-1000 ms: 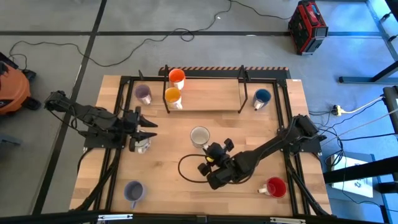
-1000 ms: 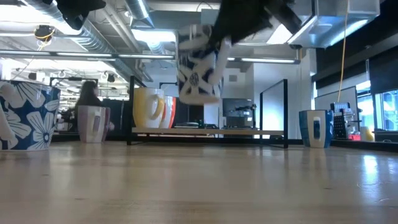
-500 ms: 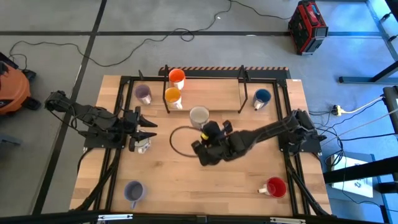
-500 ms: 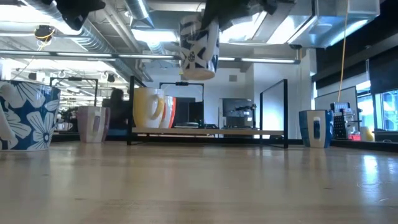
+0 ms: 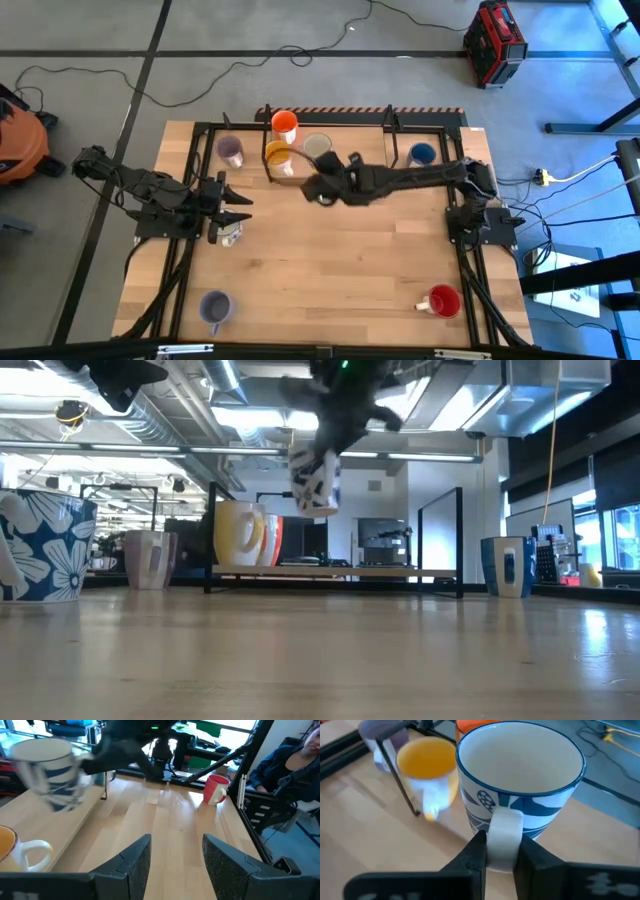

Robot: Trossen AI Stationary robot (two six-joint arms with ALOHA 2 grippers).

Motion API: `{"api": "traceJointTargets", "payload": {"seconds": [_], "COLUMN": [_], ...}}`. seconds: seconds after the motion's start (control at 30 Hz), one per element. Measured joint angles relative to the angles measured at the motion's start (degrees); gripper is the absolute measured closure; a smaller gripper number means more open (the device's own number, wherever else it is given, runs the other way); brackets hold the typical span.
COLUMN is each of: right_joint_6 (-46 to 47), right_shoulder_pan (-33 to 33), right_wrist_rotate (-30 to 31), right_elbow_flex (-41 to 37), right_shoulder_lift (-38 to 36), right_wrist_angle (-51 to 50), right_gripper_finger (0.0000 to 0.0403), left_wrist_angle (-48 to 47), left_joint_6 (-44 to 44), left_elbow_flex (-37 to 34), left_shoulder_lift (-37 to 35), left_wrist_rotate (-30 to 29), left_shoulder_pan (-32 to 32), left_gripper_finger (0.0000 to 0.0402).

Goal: Place coffee mugs
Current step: Put the right white mug on the shelf

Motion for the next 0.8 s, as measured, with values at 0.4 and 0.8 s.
{"api": "traceJointTargets", "payload": {"seconds": [0.4,0.8], "right_joint_6": [-11.7,-13.6], "right_shoulder_pan": [-12.0,-17.1], "right_wrist_rotate": [-7.4,-12.5], "right_elbow_flex": [-9.1,-18.3], "right_shoulder_lift": [0.2,0.3], "right_wrist_angle": [19.5,34.7], "right_gripper_finger": [0.0359,0.0359], "left_wrist_angle": [0.0,0.0], "left_joint_6": [0.0,0.1], "left_elbow_flex": [0.0,0.0], "left_shoulder_lift": [0.0,0.0], "left_wrist_rotate": [-2.2,-3.5], "left_shoulder_pan": [0.0,0.0], "left_gripper_finger": [0.0230,0.0230]}}
